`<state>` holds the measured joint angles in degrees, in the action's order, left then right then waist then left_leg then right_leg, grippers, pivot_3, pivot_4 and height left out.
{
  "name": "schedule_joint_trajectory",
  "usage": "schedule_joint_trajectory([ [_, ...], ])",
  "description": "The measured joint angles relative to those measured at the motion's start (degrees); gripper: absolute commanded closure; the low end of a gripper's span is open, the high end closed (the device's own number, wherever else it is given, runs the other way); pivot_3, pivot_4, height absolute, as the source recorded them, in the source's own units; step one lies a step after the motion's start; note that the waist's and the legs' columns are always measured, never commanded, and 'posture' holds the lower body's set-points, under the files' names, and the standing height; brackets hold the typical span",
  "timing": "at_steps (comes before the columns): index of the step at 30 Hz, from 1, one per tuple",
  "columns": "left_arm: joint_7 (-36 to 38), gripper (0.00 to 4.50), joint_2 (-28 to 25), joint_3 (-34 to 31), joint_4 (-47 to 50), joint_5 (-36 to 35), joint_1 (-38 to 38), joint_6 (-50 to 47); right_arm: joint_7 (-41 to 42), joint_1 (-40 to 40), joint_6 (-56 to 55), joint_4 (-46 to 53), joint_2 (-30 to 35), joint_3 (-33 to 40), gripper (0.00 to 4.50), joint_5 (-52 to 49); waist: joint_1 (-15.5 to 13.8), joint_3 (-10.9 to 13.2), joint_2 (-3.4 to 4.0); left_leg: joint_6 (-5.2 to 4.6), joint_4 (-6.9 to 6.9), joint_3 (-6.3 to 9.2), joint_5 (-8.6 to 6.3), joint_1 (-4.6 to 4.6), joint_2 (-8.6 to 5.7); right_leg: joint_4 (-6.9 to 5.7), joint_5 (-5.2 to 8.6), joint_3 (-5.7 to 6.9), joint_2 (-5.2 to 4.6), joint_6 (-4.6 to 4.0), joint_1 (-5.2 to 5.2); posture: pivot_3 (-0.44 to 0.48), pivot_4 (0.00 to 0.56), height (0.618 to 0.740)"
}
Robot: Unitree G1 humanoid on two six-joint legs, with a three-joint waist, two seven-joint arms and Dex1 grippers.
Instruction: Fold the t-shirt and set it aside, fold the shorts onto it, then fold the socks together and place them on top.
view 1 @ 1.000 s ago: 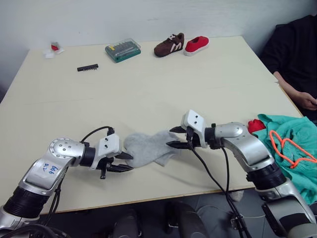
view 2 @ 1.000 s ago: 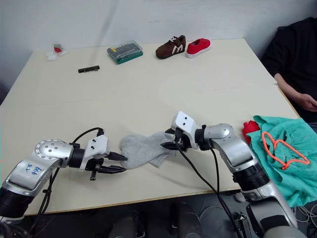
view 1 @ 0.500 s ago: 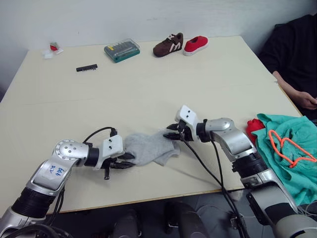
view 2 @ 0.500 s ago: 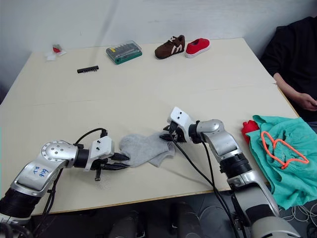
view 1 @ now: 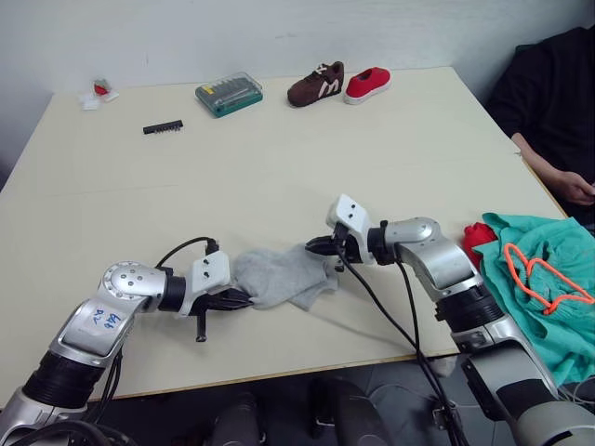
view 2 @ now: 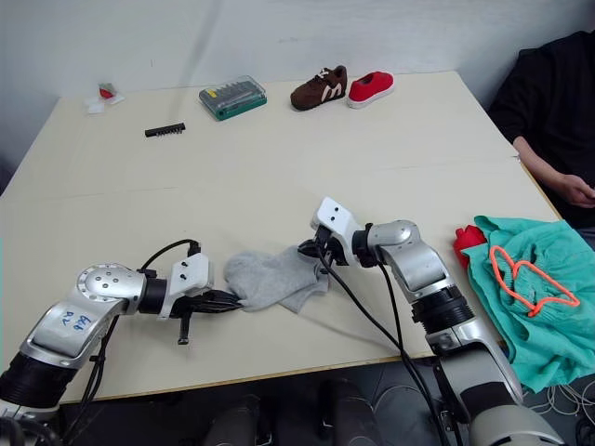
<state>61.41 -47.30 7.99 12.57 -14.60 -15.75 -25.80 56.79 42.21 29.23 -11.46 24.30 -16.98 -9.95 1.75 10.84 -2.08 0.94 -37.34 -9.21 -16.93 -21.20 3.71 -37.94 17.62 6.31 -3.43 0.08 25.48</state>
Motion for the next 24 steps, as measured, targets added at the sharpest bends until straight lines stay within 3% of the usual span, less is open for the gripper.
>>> schedule_joint_trajectory([
  [7, 2.1, 4.50, -2.1, -5.4, 6.0, -7.8, -1.3, -6.0, 1.0, -0.2, 6.5, 8.3, 3.2, 3.9, 4.45, -3.7, 0.0, 0.0, 0.01, 0.02, 0.02, 0.02, 0.01, 0.00, 0.00, 0.00, 0.00, 0.00, 0.00, 0.00, 0.00, 0.000, 0.150, 0.740],
  [12, 4.6, 4.50, -5.4, -6.9, 5.9, -8.3, -2.5, -5.3, 1.0, -1.3, 13.6, 16.6, 6.1, 6.5, 4.45, -8.1, -0.1, 0.0, 0.01, 0.02, 0.03, 0.03, 0.01, 0.00, -0.01, 0.03, 0.00, 0.01, 0.00, 0.00, 0.00, 0.000, 0.150, 0.740],
  [17, 7.2, 4.50, -5.2, -3.6, -5.7, -2.7, -10.2, 3.2, -1.4, -6.7, 20.1, 26.1, 7.6, 8.4, 4.45, -11.8, -0.4, 0.0, 0.01, -0.01, 0.02, 0.04, 0.00, -0.03, -0.05, 0.06, 0.00, 0.03, -0.01, 0.00, -0.02, 0.000, 0.150, 0.740],
  [24, 12.9, 4.50, 2.5, 4.8, -21.9, 3.6, -20.8, 13.9, -8.1, -14.6, 23.2, 33.9, 7.7, 8.3, 4.45, -12.2, 0.0, 0.0, 0.00, -0.07, -0.02, -0.09, -0.04, -0.05, -0.02, 0.07, -0.01, 0.05, 0.00, 0.02, 0.01, 0.000, 0.150, 0.740],
])
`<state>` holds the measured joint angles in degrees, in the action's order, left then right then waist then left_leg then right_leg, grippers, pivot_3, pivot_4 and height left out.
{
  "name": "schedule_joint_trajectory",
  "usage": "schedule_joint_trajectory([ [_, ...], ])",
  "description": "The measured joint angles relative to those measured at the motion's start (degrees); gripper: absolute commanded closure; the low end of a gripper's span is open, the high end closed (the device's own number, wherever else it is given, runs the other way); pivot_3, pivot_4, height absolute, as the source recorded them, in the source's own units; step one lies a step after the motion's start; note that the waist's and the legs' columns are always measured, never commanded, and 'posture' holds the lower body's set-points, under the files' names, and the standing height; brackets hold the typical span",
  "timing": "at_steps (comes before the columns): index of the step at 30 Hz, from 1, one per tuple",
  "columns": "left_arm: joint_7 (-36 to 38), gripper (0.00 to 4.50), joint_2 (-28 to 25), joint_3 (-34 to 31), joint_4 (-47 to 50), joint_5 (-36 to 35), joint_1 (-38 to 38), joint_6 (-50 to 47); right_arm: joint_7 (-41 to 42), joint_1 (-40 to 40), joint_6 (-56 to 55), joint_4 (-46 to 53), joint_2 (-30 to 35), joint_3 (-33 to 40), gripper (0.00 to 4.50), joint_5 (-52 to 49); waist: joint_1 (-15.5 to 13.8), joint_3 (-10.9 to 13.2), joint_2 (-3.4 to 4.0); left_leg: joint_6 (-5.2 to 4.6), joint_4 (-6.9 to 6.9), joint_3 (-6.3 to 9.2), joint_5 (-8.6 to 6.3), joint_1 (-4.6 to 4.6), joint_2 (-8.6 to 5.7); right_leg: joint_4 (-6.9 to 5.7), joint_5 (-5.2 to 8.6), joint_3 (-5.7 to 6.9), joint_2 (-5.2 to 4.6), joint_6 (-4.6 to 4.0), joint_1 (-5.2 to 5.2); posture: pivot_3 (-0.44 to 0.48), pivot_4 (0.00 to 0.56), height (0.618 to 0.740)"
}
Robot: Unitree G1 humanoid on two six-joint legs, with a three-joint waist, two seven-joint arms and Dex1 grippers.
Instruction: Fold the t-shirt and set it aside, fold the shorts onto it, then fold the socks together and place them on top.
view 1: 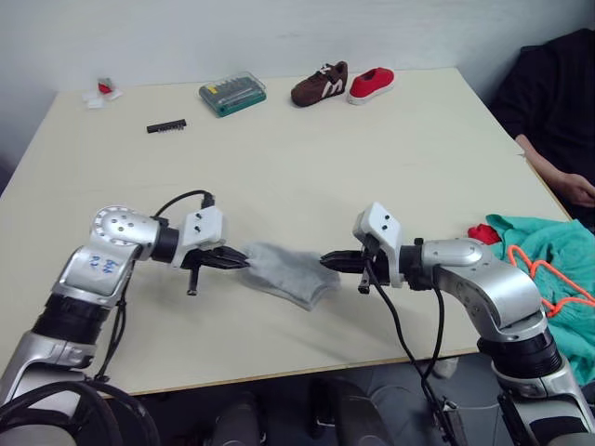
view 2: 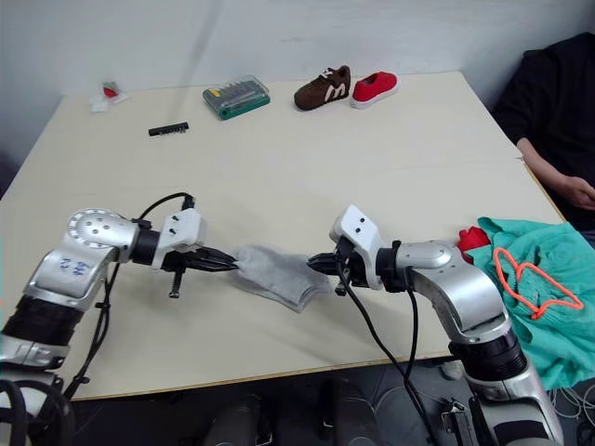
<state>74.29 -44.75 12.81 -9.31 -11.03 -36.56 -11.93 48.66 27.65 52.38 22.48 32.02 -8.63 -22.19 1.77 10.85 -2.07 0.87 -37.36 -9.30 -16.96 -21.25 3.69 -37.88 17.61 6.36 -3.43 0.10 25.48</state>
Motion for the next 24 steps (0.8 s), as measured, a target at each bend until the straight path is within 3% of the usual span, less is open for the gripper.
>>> schedule_joint_trajectory([
  [10, 4.7, 4.50, 1.7, 2.2, -11.5, 4.8, -2.8, 9.9, -6.9, -4.8, 1.9, 4.2, -0.4, 0.3, 4.45, -0.9, -0.2, 0.0, -0.01, 0.07, -0.04, 0.01, 0.05, 0.01, 0.02, -0.07, 0.02, -0.01, 0.03, -0.03, 0.03, 0.000, 0.150, 0.740],
  [18, 8.7, 4.50, 0.0, -0.8, -11.2, 2.7, -3.9, 6.5, -8.4, -3.3, 9.4, 8.4, -0.5, 7.8, 4.45, -9.9, -0.2, 0.0, -0.01, 0.07, -0.04, 0.04, 0.04, 0.01, 0.03, -0.08, 0.02, 0.00, 0.03, -0.03, 0.03, 0.000, 0.150, 0.740],
  [24, 8.3, 4.50, 0.5, -0.7, -12.1, 4.3, -3.9, 9.1, -8.7, -4.3, 9.8, 8.6, 0.8, 6.6, 4.45, -10.9, -0.2, 0.0, -0.01, 0.06, -0.03, 0.04, 0.04, 0.01, 0.02, -0.07, 0.02, 0.00, 0.04, -0.03, 0.03, 0.000, 0.150, 0.740],
])
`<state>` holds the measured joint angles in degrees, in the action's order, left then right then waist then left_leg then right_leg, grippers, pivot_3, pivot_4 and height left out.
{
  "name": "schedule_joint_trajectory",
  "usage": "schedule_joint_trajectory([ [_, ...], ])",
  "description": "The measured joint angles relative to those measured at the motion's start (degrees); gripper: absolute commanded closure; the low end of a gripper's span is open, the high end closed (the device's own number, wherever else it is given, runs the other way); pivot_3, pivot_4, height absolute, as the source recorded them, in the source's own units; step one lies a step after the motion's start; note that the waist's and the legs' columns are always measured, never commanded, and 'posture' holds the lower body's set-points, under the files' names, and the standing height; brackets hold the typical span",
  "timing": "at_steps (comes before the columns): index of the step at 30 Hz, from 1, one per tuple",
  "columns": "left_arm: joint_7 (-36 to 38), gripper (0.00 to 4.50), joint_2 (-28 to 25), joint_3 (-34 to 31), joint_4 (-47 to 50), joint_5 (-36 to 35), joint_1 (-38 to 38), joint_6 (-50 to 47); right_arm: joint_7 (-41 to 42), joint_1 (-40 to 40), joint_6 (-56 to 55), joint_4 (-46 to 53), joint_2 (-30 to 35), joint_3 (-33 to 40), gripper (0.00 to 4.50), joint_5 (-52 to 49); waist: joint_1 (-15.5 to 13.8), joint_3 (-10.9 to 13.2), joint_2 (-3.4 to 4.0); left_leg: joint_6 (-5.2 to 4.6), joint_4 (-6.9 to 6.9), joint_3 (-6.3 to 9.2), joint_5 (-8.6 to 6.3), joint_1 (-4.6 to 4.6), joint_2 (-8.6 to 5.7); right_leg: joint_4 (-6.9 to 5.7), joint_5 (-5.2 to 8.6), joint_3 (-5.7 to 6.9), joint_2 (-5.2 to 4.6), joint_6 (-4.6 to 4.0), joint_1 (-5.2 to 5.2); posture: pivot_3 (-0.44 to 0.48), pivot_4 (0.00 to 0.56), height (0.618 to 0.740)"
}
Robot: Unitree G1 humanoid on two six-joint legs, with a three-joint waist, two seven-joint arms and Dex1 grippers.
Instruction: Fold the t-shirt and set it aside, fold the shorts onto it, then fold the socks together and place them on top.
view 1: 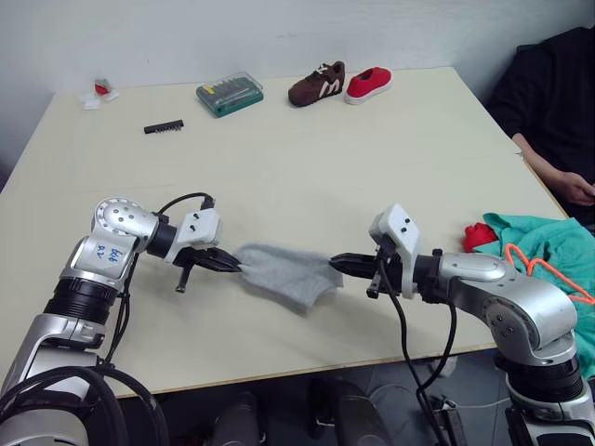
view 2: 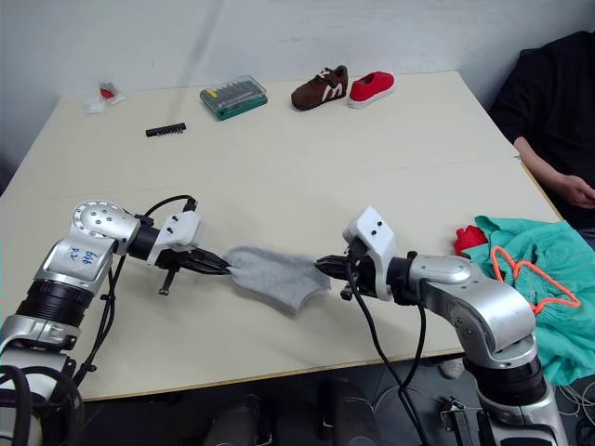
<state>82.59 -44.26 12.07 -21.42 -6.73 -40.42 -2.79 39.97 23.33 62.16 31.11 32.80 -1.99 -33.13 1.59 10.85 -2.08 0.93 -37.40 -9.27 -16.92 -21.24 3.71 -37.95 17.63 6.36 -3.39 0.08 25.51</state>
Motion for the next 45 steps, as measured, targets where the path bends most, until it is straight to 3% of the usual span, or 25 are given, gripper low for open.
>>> schedule_joint_trajectory([
  [11, -1.3, 4.50, 2.8, 1.0, -8.1, 3.9, -2.0, 7.4, -1.4, -2.0, -5.5, -4.3, 0.1, -4.6, 4.45, 3.1, 0.0, 0.0, -0.01, -0.01, -0.03, -0.02, 0.00, 0.00, -0.01, -0.01, 0.00, 0.00, 0.00, 0.01, 0.00, 0.000, 0.150, 0.740],
  [13, -1.1, 4.04, 3.0, 0.8, -8.2, 3.6, -2.0, 6.0, -1.8, -2.2, -6.2, -4.6, 0.1, -4.6, 4.50, 3.8, 0.0, 0.0, -0.01, 0.00, -0.03, -0.02, 0.00, 0.00, 0.00, -0.02, 0.00, 0.01, 0.00, 0.01, 0.00, 0.000, 0.150, 0.740],
  [16, -0.4, 3.28, 2.9, 0.3, -7.7, 2.8, -1.9, 3.4, -2.0, -2.2, -6.8, -4.6, 0.1, -4.6, 3.86, 3.9, 0.0, 0.0, -0.01, 0.00, -0.04, -0.02, 0.00, 0.00, 0.00, -0.02, 0.00, 0.00, 0.00, 0.01, 0.00, 0.000, 0.150, 0.740],
  [21, 1.8, 1.68, 0.1, -2.1, -1.7, -0.8, -1.2, -4.7, -1.9, -2.1, -7.1, -3.7, 0.2, -3.0, 2.10, 2.3, 0.0, 0.0, -0.01, 0.00, -0.03, -0.01, 0.01, 0.00, 0.01, -0.02, 0.00, 0.00, 0.01, 0.01, 0.00, 0.000, 0.150, 0.740],
  [26, 1.2, 1.68, -1.0, -7.0, 4.3, -6.9, -1.2, -13.4, -0.7, -1.6, -7.2, -0.8, 0.9, 0.1, 2.10, -0.4, 0.0, 0.0, -0.01, 0.00, -0.05, 0.02, 0.01, -0.01, 0.00, -0.02, 0.00, 0.00, 0.00, 0.01, -0.01, 0.000, 0.150, 0.740],
  [30, -0.1, 2.57, -0.4, -9.0, 7.9, -11.6, -1.3, -22.6, -0.7, -0.7, -7.2, 0.3, 0.8, 0.1, 3.06, -1.6, 0.0, 0.0, -0.01, 0.01, -0.05, 0.03, 0.01, 0.00, 0.00, -0.04, 0.00, -0.01, 0.01, 0.01, -0.02, 0.000, 0.150, 0.740],
  [34, -1.7, 3.88, 2.9, -6.5, 10.4, -11.1, -0.4, -22.0, -0.5, 1.4, -13.0, -1.0, 1.0, -6.7, 4.50, 4.1, 0.0, 0.0, -0.01, 0.01, -0.06, 0.01, 0.01, 0.02, -0.02, -0.04, 0.00, -0.03, 0.01, 0.01, -0.02, 0.000, 0.150, 0.740],
  [36, -2.4, 4.46, 4.8, -3.8, 10.0, -9.3, 0.9, -19.8, 0.3, 1.6, -16.5, -3.1, 1.5, -11.7, 4.50, 8.3, 0.0, 0.0, -0.02, 0.02, -0.07, 0.00, 0.01, 0.01, -0.02, -0.04, 0.00, -0.03, 0.01, 0.01, -0.02, 0.000, 0.150, 0.740],
  [41, -5.9, 4.46, 9.1, 2.7, 4.4, -1.9, 1.5, -10.7, 1.0, 4.7, -20.3, -9.8, -2.2, -18.7, 4.50, 13.6, 0.1, 0.0, -0.02, 0.03, -0.18, -0.03, 0.02, 0.01, 0.02, -0.15, 0.00, -0.04, 0.03, 0.01, 0.00, 0.000, 0.150, 0.740],
  [45, -9.1, 4.46, 10.0, 4.2, 0.8, 2.0, 0.4, -5.2, 2.2, 5.2, -23.3, -13.2, -1.8, -21.6, 4.50, 17.4, 0.0, 0.0, -0.03, -0.01, -0.23, -0.01, 0.00, 0.01, 0.00, -0.14, 0.00, -0.04, -0.01, 0.01, -0.04, 0.000, 0.150, 0.740],
])
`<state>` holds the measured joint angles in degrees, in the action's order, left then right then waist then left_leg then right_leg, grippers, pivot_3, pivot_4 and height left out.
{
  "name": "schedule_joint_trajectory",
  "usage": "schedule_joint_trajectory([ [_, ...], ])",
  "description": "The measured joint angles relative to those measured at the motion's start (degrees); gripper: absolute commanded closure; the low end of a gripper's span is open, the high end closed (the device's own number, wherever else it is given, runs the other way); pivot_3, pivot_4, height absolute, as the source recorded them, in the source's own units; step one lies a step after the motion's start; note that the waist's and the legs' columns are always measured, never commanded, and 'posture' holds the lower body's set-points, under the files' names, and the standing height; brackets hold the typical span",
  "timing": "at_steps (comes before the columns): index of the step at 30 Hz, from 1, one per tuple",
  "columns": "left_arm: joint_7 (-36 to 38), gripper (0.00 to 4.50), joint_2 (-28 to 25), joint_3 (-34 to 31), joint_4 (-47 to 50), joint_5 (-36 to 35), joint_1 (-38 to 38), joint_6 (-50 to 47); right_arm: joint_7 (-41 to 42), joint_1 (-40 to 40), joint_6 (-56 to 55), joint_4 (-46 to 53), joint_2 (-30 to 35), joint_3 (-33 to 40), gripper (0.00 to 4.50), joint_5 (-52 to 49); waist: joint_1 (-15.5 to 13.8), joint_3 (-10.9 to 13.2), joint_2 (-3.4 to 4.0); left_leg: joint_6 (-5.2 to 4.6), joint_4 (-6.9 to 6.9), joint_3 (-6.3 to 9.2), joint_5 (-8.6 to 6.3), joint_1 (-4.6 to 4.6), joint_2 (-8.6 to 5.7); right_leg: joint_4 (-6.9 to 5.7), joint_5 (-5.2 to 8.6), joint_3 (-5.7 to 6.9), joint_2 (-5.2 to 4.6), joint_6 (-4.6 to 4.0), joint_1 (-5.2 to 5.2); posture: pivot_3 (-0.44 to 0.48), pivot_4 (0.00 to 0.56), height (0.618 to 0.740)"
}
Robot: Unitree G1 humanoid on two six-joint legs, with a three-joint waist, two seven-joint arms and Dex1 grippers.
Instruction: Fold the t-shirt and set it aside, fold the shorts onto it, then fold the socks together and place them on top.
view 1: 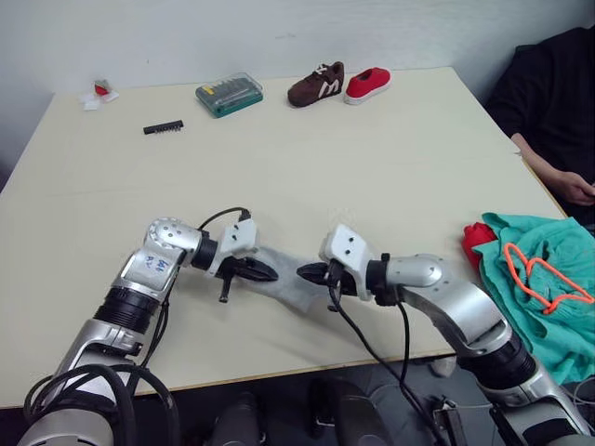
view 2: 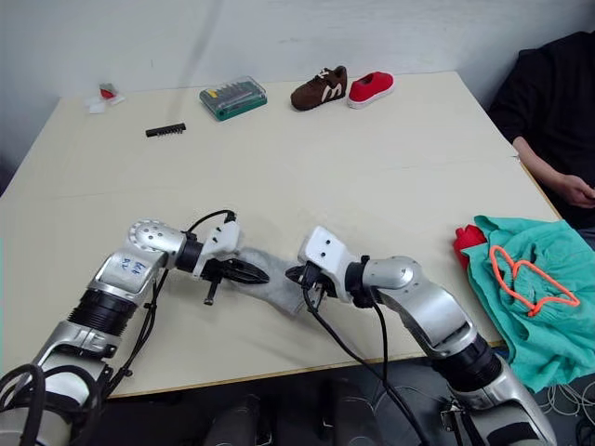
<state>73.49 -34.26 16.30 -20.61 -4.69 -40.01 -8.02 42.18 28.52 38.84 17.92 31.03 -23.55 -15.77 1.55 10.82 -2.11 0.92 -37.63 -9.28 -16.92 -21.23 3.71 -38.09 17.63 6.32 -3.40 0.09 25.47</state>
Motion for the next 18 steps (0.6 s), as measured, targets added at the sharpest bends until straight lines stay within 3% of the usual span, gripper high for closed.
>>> schedule_joint_trajectory([
  [9, -2.9, 4.46, -0.5, -0.6, -2.9, 1.7, -0.8, 3.1, 3.1, -3.8, -8.6, -2.1, 5.0, -1.0, 4.50, 6.8, 0.0, -0.1, -0.05, -0.07, -0.23, 0.06, -0.04, 0.13, 0.01, -0.22, 0.00, 0.00, -0.03, 0.01, -0.14, 0.000, 0.150, 0.740],
  [18, -1.4, 4.46, -3.1, -4.5, 2.6, -1.9, 4.2, -3.0, 3.9, -8.4, -5.4, 0.5, 3.2, 6.4, 4.50, 1.6, 0.1, -0.1, -0.01, -0.03, -0.23, 0.07, -0.05, 0.07, 0.04, -0.24, 0.00, 0.00, -0.02, 0.01, -0.10, 0.000, 0.150, 0.740],
])
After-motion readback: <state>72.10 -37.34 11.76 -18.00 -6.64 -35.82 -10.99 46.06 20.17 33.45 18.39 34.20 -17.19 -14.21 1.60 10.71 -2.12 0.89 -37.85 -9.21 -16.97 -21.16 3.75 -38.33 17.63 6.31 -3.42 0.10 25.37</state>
